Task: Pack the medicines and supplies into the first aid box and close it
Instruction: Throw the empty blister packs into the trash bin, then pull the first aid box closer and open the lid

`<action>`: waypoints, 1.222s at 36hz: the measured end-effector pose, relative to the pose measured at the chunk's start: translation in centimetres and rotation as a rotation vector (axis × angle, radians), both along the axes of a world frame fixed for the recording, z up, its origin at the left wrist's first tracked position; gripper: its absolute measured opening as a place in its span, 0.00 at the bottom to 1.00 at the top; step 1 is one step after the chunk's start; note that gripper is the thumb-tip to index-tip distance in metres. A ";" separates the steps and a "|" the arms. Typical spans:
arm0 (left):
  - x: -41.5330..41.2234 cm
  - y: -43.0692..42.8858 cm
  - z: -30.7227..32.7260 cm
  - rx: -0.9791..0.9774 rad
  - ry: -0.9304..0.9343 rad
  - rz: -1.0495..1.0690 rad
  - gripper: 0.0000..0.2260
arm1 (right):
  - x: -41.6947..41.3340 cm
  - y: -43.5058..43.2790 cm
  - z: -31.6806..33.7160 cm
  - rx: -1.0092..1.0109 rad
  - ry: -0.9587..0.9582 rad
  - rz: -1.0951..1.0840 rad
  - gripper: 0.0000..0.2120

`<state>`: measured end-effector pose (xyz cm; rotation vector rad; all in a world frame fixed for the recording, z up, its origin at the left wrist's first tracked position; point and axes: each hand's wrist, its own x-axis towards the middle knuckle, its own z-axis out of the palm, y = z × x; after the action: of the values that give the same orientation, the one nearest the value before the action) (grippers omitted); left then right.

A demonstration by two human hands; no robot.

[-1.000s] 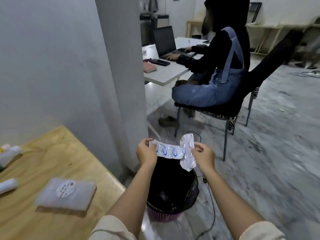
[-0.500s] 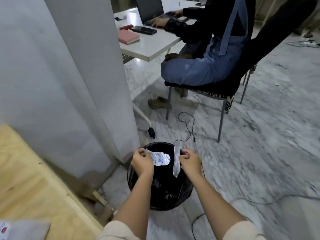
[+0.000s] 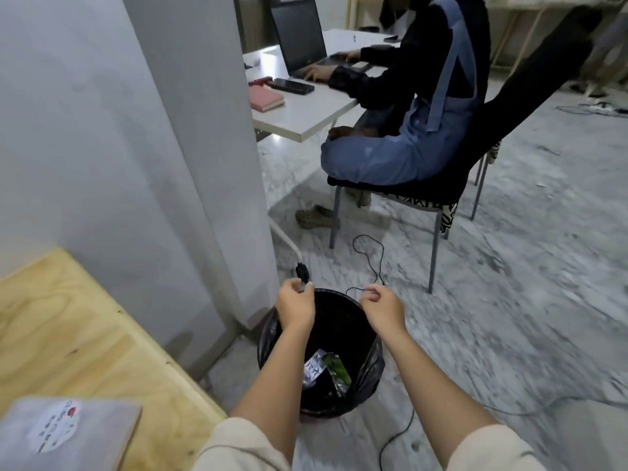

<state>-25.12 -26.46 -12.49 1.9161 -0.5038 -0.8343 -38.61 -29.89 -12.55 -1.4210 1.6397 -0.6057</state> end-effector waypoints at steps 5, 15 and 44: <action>1.5 1.3 4.4 -0.052 -0.095 -0.123 0.13 | 0.9 0.5 4.2 -0.072 -0.005 0.091 0.14; 7.8 9.0 13.8 -0.157 -0.381 -0.144 0.16 | 6.9 4.5 12.7 -0.283 -0.086 0.283 0.11; 27.6 56.6 20.9 0.068 -0.864 0.516 0.34 | 35.0 38.4 20.8 -0.722 -0.345 1.309 0.16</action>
<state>2.49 30.15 8.44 2.2726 -0.4384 0.3465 -3.58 8.47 8.27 -2.3143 -0.0271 -0.5739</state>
